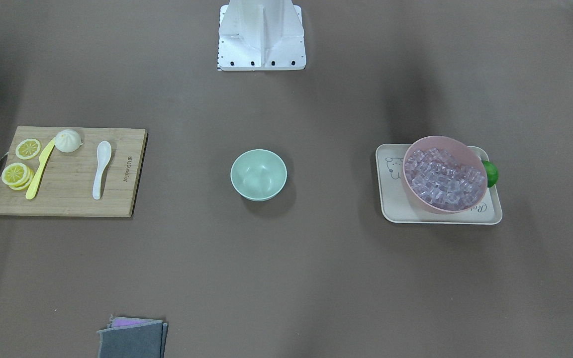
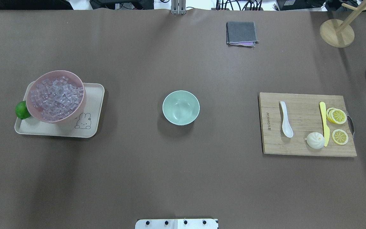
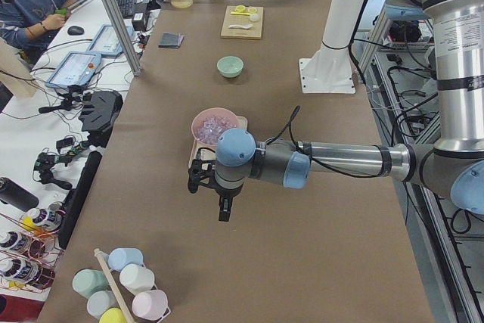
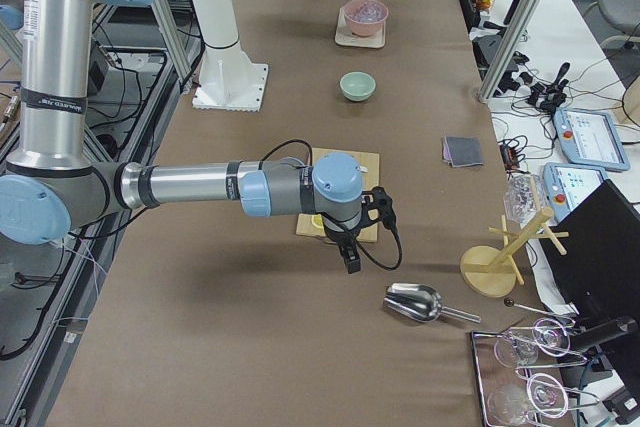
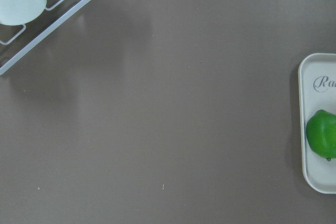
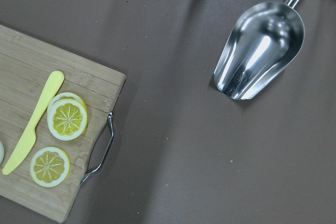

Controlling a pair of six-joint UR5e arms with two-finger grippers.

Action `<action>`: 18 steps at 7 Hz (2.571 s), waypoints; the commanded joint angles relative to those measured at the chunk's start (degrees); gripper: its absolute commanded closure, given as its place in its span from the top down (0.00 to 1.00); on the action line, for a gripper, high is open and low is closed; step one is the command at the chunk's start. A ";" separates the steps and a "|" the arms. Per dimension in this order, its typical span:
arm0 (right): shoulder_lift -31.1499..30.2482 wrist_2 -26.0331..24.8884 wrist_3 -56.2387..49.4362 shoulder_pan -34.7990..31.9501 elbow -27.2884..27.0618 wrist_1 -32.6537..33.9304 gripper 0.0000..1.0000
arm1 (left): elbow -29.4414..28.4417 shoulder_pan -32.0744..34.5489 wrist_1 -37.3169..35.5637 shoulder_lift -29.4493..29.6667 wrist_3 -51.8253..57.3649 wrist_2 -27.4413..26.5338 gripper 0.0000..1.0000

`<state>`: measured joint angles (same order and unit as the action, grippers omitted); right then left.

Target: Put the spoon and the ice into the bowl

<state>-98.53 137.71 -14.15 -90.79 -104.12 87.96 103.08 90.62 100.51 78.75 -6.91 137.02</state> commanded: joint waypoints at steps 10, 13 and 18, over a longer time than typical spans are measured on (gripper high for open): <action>-0.70 2.29 -0.09 0.00 -1.26 -0.07 1.00 | 0.63 0.35 3.81 -3.34 -3.62 0.79 0.98; -1.66 5.09 -0.35 0.00 -1.26 -0.16 1.00 | 0.54 0.35 3.90 -3.43 -3.20 1.84 0.98; -0.01 7.76 20.71 5.85 -5.02 -2.42 0.99 | 1.51 0.00 3.90 -3.26 -4.24 1.93 0.98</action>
<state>-99.48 145.48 -5.17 -88.45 -107.24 87.22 104.11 90.73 104.48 75.40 -10.41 138.90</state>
